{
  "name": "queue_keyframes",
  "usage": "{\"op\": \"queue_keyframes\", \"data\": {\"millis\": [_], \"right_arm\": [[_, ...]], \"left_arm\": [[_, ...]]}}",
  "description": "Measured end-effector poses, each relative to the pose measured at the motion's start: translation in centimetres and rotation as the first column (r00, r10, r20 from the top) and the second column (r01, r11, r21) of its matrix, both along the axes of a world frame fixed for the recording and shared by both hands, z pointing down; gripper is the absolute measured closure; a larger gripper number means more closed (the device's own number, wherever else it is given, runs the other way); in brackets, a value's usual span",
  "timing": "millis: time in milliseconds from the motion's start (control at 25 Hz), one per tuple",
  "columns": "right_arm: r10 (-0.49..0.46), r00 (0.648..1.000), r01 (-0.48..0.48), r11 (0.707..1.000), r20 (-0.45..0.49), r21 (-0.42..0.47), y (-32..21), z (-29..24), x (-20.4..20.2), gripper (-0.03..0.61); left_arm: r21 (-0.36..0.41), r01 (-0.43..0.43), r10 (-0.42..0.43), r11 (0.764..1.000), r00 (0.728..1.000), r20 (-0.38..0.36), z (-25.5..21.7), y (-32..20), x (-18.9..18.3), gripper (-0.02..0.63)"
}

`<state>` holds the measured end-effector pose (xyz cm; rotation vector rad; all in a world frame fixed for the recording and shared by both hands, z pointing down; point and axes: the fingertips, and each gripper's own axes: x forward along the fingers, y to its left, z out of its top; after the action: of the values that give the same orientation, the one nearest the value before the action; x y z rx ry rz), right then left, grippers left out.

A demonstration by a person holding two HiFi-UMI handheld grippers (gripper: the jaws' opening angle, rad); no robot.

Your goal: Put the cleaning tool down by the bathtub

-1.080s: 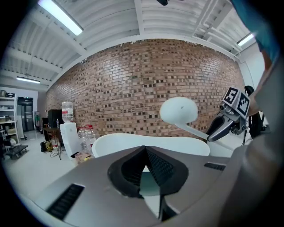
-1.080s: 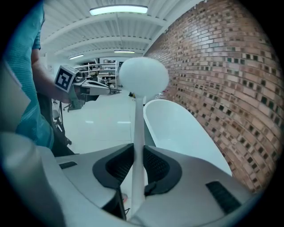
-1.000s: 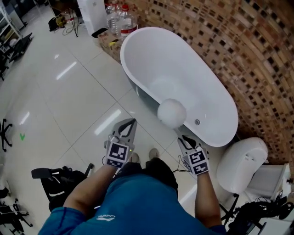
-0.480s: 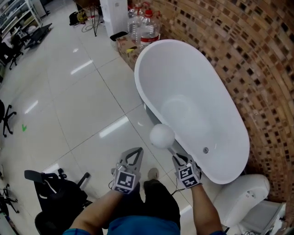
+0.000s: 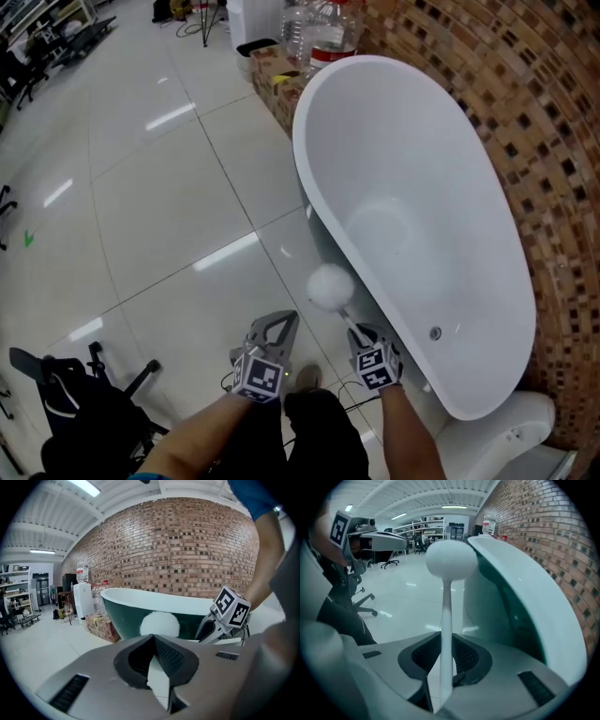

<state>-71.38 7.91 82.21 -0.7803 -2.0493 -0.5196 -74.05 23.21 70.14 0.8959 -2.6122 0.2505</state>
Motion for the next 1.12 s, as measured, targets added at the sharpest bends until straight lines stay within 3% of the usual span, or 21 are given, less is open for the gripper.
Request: {"op": "queue_keyframes", "data": {"millis": [240, 520, 760, 1120], "right_arm": [[-0.010, 0.998, 0.011, 1.000, -0.069, 0.012, 0.8, 12.0, -1.8, 0.482], [0.057, 0.988, -0.047, 0.997, -0.147, 0.068, 0.3, 27.0, -2.4, 0.482], [0.053, 0.988, -0.037, 0.993, -0.145, 0.109, -1.0, 35.6, -3.7, 0.480], [0.042, 0.983, -0.008, 0.982, -0.180, 0.187, -2.6, 44.4, -4.0, 0.479]], "left_arm": [[-0.007, -0.004, 0.004, 1.000, 1.000, -0.024, 9.9, -0.6, -1.7, 0.611], [-0.006, -0.032, 0.032, 0.999, 0.999, -0.027, 20.2, -1.0, -2.4, 0.611], [-0.019, -0.046, 0.045, 0.999, 0.999, -0.025, 29.2, -0.3, -4.1, 0.611], [0.042, -0.016, 0.015, 0.999, 1.000, 0.016, 32.4, 0.9, -6.9, 0.611]]}}
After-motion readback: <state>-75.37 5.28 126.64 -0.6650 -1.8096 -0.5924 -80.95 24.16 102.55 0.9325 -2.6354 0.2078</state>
